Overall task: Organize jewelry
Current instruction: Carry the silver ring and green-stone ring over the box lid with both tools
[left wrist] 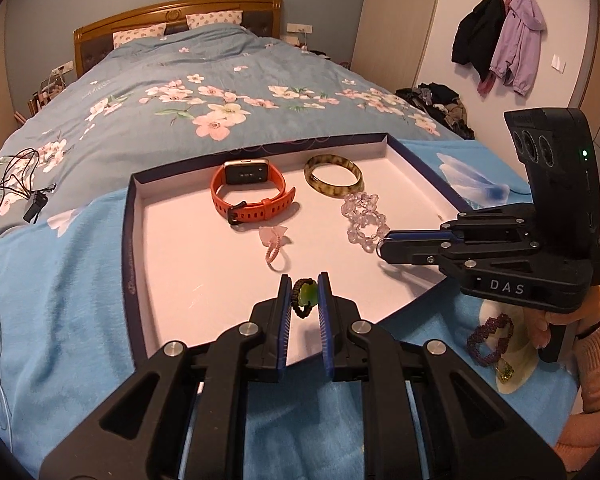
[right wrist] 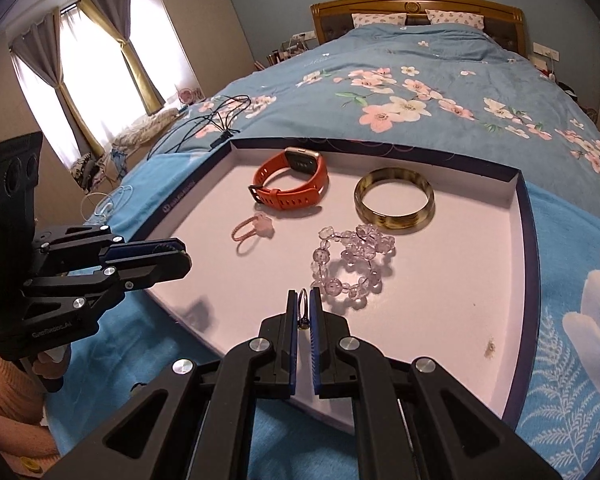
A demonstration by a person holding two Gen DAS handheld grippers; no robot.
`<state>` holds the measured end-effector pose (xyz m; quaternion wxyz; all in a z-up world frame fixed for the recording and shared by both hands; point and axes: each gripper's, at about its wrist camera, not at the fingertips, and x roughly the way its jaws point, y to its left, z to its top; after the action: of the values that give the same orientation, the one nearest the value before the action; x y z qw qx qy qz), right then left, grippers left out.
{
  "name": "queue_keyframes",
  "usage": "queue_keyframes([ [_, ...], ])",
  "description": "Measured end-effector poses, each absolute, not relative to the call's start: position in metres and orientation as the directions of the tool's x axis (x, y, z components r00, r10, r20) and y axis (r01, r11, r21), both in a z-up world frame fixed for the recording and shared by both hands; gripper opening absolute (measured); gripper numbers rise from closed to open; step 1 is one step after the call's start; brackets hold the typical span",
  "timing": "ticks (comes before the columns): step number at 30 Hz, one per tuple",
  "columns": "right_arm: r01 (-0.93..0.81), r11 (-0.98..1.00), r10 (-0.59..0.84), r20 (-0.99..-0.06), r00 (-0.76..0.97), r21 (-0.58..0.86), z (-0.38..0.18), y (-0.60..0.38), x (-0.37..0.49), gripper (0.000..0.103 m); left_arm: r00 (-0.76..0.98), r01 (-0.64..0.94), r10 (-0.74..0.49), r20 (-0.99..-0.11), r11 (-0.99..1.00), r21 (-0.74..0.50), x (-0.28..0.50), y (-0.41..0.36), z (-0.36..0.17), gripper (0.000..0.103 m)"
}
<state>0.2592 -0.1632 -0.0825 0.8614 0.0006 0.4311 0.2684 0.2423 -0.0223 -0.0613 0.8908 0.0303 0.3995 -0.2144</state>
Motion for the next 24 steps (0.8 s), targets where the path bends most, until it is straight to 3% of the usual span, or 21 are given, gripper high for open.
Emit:
queue_keyframes([
  [24, -0.411, 0.882, 0.433, -0.741, 0.514, 0.231, -0.086, -0.174, 0.274, 0.004, 0.529, 0.382, -0.313, -0.788, 0.918, -0.108, 0.282, -0.042, -0.082, 0.013],
])
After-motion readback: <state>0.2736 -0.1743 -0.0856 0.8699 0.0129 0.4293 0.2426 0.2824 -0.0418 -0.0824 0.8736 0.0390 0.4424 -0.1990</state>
